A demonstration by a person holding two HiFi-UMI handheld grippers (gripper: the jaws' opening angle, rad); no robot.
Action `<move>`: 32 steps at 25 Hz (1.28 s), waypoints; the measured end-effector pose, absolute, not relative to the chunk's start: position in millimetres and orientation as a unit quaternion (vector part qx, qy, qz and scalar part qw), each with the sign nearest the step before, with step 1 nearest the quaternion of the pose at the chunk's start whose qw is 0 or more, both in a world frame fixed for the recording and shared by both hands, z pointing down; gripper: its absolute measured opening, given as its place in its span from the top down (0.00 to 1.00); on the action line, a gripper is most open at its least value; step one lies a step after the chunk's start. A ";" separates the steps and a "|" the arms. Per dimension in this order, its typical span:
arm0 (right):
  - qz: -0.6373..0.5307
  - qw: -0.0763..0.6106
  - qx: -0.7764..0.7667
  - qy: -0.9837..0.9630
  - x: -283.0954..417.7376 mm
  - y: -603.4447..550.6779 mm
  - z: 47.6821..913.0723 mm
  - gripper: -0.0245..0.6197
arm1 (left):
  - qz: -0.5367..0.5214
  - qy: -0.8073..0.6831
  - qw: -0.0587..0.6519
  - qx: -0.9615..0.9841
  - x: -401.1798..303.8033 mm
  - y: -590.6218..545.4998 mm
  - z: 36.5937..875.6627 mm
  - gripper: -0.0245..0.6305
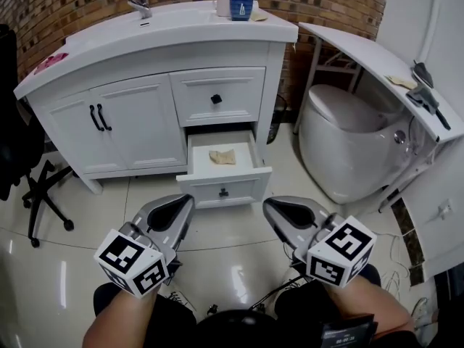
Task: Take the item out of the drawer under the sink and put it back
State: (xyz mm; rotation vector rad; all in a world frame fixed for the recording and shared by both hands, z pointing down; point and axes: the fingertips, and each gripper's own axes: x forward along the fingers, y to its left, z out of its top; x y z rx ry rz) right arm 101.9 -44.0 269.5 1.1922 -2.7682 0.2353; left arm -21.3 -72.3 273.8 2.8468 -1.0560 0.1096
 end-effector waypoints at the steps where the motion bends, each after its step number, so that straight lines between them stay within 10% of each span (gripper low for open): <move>1: 0.073 0.061 0.395 -0.914 101.6 -41.4 270.9 0.95 | 0.034 -0.348 0.052 0.936 -22.7 -70.0 272.8 0.96; 32: 0.101 0.065 0.398 -0.910 107.4 -39.5 282.8 0.95 | 0.034 -0.342 0.054 0.938 -16.3 -64.8 276.0 0.96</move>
